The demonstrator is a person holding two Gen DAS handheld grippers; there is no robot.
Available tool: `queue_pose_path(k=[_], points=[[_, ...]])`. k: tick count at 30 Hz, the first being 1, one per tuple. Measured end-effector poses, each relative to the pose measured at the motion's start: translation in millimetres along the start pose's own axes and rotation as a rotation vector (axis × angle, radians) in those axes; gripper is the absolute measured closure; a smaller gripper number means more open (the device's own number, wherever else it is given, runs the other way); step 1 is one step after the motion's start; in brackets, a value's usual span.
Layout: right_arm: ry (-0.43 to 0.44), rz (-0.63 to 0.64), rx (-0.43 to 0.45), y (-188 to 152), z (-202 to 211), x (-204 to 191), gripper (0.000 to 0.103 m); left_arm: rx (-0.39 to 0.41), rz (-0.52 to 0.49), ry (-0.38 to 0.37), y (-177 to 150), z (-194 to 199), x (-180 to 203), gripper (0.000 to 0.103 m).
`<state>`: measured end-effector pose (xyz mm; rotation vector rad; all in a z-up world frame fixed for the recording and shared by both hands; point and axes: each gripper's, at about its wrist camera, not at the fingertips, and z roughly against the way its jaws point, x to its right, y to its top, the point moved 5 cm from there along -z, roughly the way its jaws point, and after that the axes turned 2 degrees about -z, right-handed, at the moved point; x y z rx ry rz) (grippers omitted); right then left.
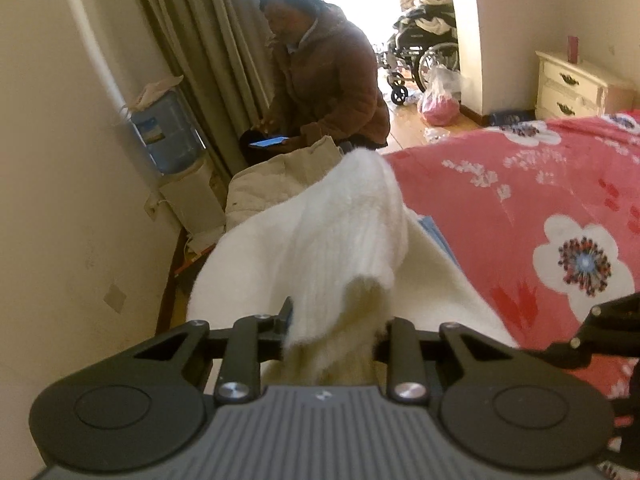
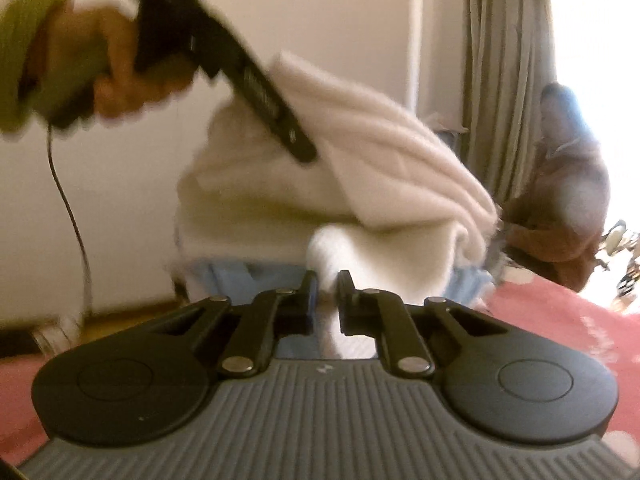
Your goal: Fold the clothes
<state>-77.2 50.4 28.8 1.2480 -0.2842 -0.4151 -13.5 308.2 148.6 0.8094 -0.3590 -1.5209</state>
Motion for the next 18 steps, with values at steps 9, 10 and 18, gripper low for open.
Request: queue_pose_path(k=[9,10,18], points=[[0.169,-0.009,0.015,29.5,-51.4,-43.9,0.095,-0.007,0.003,-0.007,6.3,1.4,-4.2,0.076],[0.172,0.004,0.016,29.2,-57.7,-50.8,0.095,-0.009,0.002,-0.008,5.8,1.5,-4.1,0.076],[0.177,0.117,-0.024,0.0,-107.6,-94.3,0.076,-0.011,-0.009,-0.021,1.6,3.2,-4.1,0.076]])
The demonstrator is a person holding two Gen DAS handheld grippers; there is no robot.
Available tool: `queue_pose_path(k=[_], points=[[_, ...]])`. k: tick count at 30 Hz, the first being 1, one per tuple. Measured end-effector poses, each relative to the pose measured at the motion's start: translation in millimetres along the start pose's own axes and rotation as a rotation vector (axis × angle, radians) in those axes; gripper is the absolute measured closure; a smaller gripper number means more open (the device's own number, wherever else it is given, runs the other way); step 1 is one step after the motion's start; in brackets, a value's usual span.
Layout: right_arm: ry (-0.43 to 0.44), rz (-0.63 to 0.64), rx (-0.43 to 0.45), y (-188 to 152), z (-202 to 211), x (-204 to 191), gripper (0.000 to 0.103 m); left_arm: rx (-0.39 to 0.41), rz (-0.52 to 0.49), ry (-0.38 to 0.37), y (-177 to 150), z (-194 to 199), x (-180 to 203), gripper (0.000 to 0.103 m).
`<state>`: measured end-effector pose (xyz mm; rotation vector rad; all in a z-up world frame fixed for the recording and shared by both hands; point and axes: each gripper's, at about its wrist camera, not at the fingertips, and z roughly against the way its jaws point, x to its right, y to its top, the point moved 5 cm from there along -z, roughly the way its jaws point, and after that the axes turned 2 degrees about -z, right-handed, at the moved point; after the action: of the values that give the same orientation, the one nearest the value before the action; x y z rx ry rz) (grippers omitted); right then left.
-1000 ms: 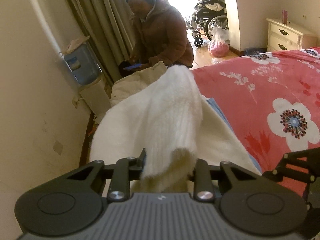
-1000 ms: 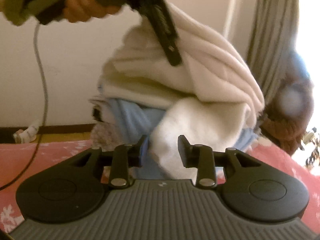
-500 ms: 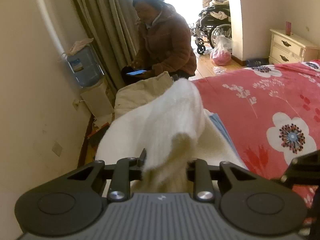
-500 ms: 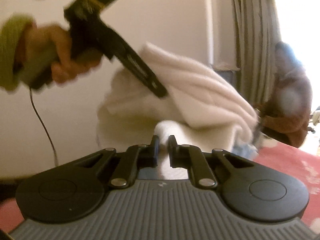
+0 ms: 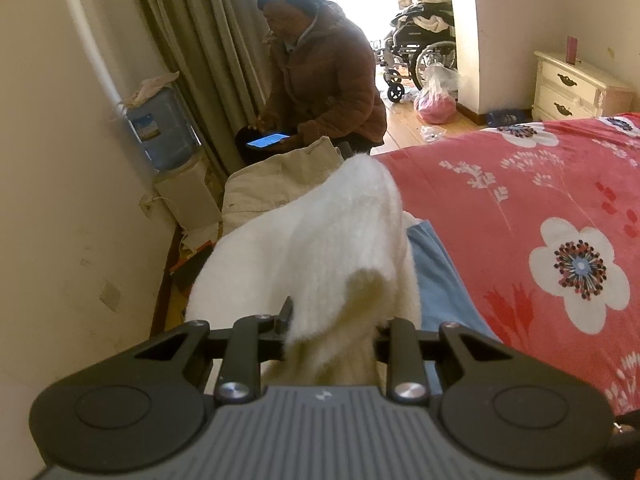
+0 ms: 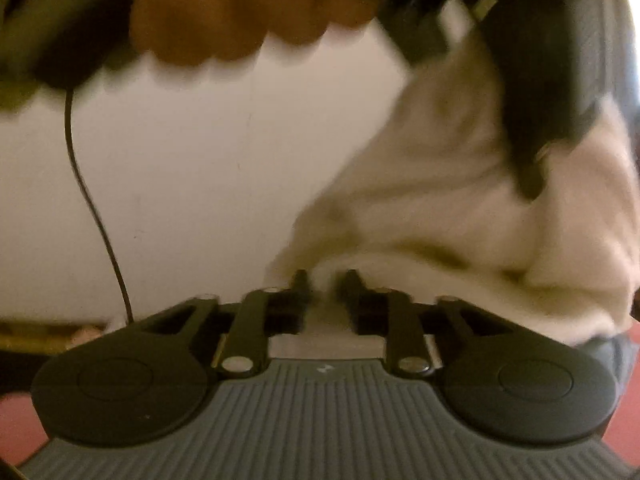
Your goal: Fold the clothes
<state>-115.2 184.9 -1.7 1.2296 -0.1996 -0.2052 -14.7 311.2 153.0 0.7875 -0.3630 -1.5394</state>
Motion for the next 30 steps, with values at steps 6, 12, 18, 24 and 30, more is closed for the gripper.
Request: queue_pose_path(k=[6,12,18,24,30], points=[[-0.045,-0.151,0.198,2.2,77.3,35.5,0.063,0.013,0.001,-0.018,-2.8,1.0,-3.8,0.076],[-0.118,-0.415,0.135,0.9,61.5,120.5,0.075,0.009,0.013,-0.022,-1.0,1.0,-3.8,0.076],[0.080,-0.237,-0.014,-13.4,-2.0,63.9,0.073,-0.003,0.016,-0.021,2.8,0.8,-0.5,0.076],[0.134,-0.147,-0.006,-20.1,13.9,44.0,0.074,-0.009,-0.005,-0.032,0.1,2.8,5.3,0.076],[0.122,-0.386,0.088,-28.7,62.4,83.3,0.074,0.002,-0.059,-0.033,-13.0,-0.1,26.5,0.075]])
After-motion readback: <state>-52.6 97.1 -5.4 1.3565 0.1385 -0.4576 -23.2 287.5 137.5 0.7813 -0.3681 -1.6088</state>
